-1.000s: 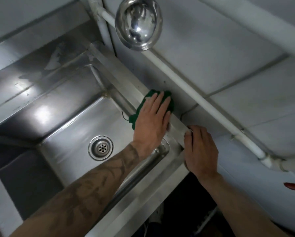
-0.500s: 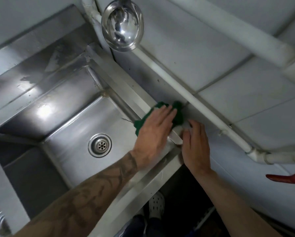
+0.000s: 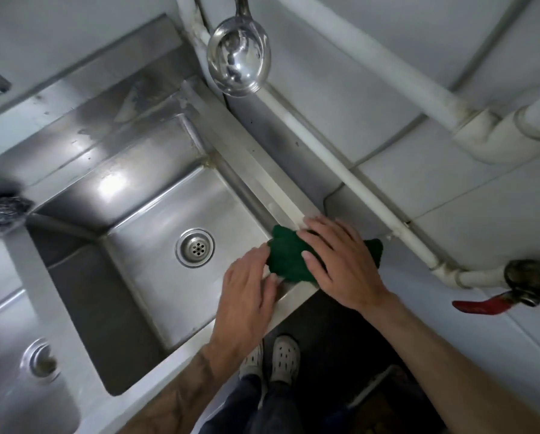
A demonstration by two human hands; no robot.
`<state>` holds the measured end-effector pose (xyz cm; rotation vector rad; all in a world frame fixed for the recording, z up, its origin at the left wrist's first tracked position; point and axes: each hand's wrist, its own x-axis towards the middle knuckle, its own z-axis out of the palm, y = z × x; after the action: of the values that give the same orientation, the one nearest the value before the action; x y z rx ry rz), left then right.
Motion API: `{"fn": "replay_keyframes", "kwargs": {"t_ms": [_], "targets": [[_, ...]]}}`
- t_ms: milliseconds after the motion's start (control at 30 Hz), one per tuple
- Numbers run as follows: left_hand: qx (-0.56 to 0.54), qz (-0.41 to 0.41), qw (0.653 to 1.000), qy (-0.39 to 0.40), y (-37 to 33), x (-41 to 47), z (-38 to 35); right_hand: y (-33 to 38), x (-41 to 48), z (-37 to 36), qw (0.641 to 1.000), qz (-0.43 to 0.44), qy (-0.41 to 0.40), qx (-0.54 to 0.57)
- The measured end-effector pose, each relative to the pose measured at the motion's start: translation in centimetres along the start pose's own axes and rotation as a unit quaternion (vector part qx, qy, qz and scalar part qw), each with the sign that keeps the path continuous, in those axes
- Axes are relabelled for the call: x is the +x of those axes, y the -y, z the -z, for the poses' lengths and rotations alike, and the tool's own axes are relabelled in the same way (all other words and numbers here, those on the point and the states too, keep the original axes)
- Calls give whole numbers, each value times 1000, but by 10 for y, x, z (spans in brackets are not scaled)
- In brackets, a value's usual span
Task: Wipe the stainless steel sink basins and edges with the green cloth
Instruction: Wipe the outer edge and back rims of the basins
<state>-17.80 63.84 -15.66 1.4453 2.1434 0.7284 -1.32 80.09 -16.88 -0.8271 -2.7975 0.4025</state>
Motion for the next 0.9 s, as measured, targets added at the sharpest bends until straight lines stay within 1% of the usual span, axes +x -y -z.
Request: {"fn": "replay_keyframes", "kwargs": {"t_ms": [33,67,100,167,233,267,300,367,433,500,567,600,633,667,700,767,800,867,900], "targets": [[33,47,998,-2,12,-16,4,-7,3,0,998,39,36,-23],[70,83,994,-4,25,-31,7,-13,5,-1,996,58,59,-42],[103,103,989,-6,35,-44,10,-16,4,-2,995,51,66,-52],[147,124,981,-4,47,-64,12,-9,-2,-7,997,-27,43,-55],[150,158,976,-3,47,-75,12,20,-13,-14,992,-117,11,-44],[150,167,974,-7,47,-77,11,39,-19,-18,990,-138,7,-35],[154,164,974,-10,46,-77,11,56,-25,-23,990,-136,8,-28],[173,137,975,-9,47,-76,9,72,-36,-24,995,-93,17,-33],[171,142,975,-9,48,-76,10,61,-35,-15,997,-32,31,-58],[162,157,974,-12,48,-76,10,39,-24,-4,993,71,44,-77],[156,158,975,-13,46,-76,10,17,-9,1,975,195,65,-79],[156,154,976,-15,47,-76,10,10,-2,-1,966,233,78,-77],[157,149,976,-18,48,-76,9,7,3,-4,963,244,88,-70],[158,145,977,-21,50,-77,9,4,6,-8,968,227,90,-57],[158,144,977,-20,52,-76,8,2,8,-10,978,189,78,-39],[164,145,976,-7,55,-75,6,-1,7,-12,995,90,35,-5],[169,143,975,0,57,-74,5,0,5,-12,999,54,10,5],[179,133,975,4,59,-75,4,13,-2,-16,999,13,-40,22],[183,131,974,2,60,-75,4,25,-5,-20,998,-2,-52,25]]}}
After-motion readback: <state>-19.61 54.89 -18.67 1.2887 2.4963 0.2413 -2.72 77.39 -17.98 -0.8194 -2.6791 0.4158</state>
